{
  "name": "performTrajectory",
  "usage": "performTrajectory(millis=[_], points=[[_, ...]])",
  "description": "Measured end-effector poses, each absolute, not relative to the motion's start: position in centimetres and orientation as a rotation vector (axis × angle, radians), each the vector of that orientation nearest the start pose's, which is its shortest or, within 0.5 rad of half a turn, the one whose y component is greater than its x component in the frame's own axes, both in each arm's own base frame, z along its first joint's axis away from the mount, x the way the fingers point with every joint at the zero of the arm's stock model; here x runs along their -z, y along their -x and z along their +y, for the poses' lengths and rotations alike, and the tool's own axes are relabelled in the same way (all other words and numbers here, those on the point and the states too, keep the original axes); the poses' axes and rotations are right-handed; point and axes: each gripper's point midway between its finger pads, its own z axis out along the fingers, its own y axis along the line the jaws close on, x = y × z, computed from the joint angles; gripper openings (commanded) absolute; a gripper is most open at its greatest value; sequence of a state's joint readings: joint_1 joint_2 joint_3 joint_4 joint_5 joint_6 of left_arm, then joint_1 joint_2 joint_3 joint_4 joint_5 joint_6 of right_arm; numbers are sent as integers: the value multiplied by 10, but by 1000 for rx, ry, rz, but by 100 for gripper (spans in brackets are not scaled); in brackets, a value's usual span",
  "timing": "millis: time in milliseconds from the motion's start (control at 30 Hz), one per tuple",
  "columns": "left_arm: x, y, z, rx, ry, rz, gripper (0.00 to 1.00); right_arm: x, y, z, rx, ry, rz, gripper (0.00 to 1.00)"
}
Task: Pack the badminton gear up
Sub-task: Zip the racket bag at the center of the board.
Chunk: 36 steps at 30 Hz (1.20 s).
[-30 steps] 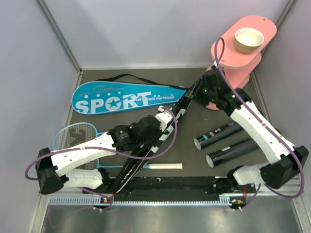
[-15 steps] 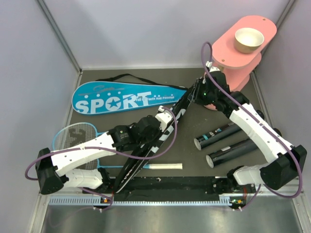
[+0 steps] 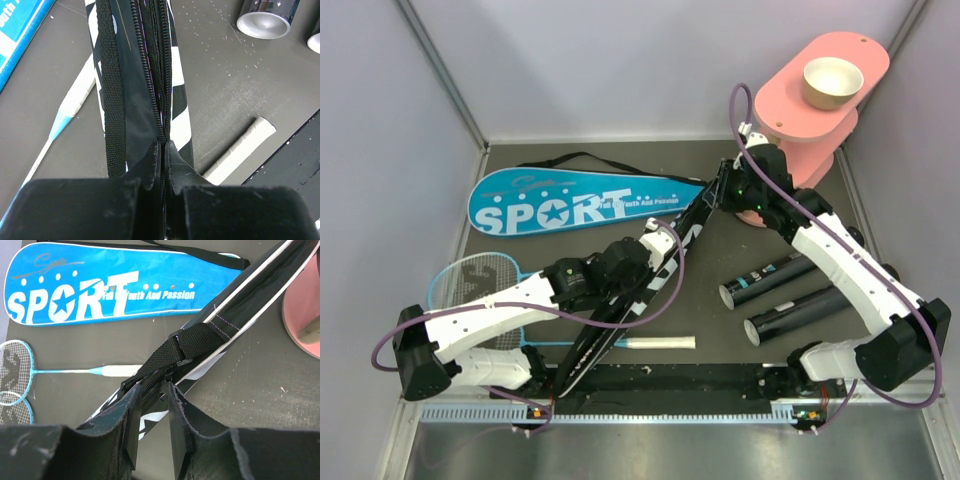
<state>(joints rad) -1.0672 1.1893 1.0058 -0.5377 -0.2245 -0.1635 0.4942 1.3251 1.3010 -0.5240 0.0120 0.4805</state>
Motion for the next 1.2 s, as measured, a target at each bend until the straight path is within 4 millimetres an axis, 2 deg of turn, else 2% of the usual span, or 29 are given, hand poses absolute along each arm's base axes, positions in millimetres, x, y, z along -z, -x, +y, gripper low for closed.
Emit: performTrajectory(millis=[267, 900, 1067, 1133, 1200], points=[[-179, -188, -275, 388, -898, 2118, 0, -262, -340, 203, -557, 16, 2171, 26], [-179, -189, -275, 388, -897, 2118, 0, -241, -345, 203, -533, 23, 2222, 20], [-179, -189, -274, 387, -896, 2119, 0, -237, -346, 205, -542, 30, 2233, 11], [-179, -189, -275, 387, -897, 2119, 0, -237, -346, 206, -548, 32, 2234, 1], [-179, -189, -274, 387, -896, 2119, 0, -238, -346, 206, -553, 39, 2233, 0]])
